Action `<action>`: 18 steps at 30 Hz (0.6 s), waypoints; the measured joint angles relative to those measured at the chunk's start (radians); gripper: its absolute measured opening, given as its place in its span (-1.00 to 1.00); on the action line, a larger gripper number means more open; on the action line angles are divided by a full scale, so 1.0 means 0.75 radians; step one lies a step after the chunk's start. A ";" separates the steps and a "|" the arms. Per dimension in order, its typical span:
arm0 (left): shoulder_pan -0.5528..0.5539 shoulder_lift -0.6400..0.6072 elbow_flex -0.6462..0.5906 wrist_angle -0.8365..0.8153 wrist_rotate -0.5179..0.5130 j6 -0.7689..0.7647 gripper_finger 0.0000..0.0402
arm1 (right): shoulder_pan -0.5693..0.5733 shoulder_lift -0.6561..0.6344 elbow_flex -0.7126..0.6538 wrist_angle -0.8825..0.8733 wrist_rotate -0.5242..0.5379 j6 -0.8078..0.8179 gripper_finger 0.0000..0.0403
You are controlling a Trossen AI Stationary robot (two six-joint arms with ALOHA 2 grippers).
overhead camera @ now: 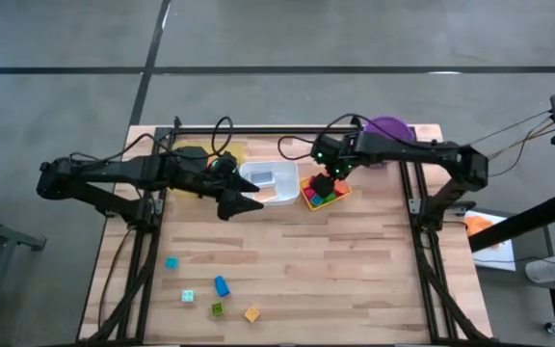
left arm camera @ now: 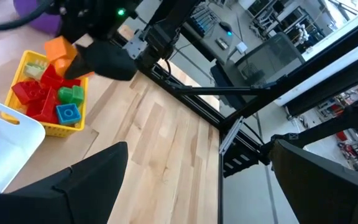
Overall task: Pick & Place Toys
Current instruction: Put the orange game piece into the yellow bin
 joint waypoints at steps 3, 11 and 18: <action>0.000 0.000 0.000 0.000 0.000 -0.003 0.95 | -0.003 0.029 -0.002 0.065 0.004 -0.008 0.26; -0.001 0.000 0.000 0.002 0.001 -0.011 0.95 | -0.027 0.022 -0.051 0.136 0.041 -0.022 0.24; -0.001 0.000 0.000 0.004 0.001 -0.011 0.95 | -0.029 -0.037 -0.205 0.248 0.043 -0.012 0.03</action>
